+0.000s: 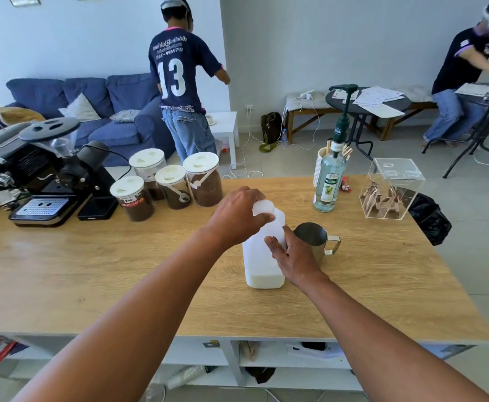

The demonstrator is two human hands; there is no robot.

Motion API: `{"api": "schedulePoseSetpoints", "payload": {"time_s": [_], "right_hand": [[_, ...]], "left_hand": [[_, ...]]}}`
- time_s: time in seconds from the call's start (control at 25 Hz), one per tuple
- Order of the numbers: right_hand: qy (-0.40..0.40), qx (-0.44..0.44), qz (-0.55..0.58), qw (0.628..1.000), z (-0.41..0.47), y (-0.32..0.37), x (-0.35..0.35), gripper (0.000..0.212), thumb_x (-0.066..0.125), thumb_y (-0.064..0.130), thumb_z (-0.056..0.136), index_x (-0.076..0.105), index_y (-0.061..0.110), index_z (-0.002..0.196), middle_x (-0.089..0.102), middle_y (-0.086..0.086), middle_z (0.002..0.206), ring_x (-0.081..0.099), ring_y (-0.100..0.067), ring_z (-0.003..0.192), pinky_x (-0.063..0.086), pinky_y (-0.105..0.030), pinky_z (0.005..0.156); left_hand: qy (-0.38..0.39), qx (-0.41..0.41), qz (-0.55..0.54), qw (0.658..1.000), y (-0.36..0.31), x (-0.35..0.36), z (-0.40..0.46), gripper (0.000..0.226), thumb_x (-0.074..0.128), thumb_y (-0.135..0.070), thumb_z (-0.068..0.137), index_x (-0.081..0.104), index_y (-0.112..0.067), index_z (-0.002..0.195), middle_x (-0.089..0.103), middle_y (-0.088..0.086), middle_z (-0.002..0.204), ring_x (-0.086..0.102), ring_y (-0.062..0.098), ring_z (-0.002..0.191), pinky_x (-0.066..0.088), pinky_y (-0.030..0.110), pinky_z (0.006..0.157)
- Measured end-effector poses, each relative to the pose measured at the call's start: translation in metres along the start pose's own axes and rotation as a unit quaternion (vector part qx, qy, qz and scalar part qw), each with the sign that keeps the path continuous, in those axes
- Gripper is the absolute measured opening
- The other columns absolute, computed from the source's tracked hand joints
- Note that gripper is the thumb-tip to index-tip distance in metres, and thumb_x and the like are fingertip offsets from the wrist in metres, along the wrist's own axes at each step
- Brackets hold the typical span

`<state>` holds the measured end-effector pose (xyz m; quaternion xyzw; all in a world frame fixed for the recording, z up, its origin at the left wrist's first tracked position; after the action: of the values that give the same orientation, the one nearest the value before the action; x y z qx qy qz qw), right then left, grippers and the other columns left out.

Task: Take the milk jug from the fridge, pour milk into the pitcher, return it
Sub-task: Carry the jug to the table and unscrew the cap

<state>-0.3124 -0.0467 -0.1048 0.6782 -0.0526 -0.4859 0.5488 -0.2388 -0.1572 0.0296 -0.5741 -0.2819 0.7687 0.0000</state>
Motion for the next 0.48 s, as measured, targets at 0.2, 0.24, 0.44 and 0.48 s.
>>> {"api": "schedulePoseSetpoints", "payload": {"time_s": [0.2,0.24,0.44,0.48], "right_hand": [[-0.001,0.002,0.014,1.0,0.0,-0.001,0.0,0.056,0.049,0.06,0.1,0.056,0.014,0.131,0.075,-0.007,0.1,0.071,-0.023,0.098,0.056,-0.042,0.089],[0.0,0.003,0.014,1.0,0.0,-0.002,0.0,0.057,0.048,0.061,0.099,0.056,0.014,0.131,0.074,-0.007,0.1,0.071,-0.022,0.098,0.056,-0.041,0.088],[0.007,0.01,0.014,1.0,0.0,-0.005,0.002,0.064,0.046,0.067,0.097,0.055,0.016,0.134,0.073,-0.006,0.104,0.071,-0.023,0.101,0.056,-0.042,0.09],[0.006,0.012,0.01,1.0,0.0,-0.004,0.001,0.064,0.046,0.066,0.097,0.055,0.016,0.134,0.073,-0.006,0.103,0.07,-0.023,0.101,0.056,-0.042,0.09]], "left_hand": [[0.034,0.055,-0.009,0.998,-0.012,0.004,-0.005,0.056,0.066,-0.015,0.089,0.056,-0.022,0.143,0.057,-0.002,0.146,0.049,0.019,0.134,0.038,0.031,0.108],[0.035,0.064,-0.006,0.997,-0.014,0.004,-0.004,0.054,0.064,-0.011,0.089,0.058,-0.022,0.141,0.059,-0.002,0.143,0.051,0.019,0.133,0.039,0.031,0.108],[0.01,0.04,-0.005,0.999,-0.006,0.0,0.002,0.045,0.072,-0.029,0.09,0.064,-0.021,0.134,0.066,-0.002,0.127,0.06,0.019,0.114,0.05,0.036,0.098],[-0.007,0.031,-0.018,0.999,-0.003,-0.002,0.001,0.046,0.072,-0.032,0.09,0.064,-0.02,0.133,0.066,-0.002,0.125,0.061,0.017,0.109,0.05,0.035,0.095]]}}
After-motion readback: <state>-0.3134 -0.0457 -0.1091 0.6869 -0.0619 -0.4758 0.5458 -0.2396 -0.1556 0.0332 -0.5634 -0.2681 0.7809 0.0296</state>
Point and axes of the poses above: each hand's wrist, its own z-axis towards the middle knuckle, its own x-axis out of the palm, y = z × x, the point moved 10 cm from there along z, towards the middle knuckle
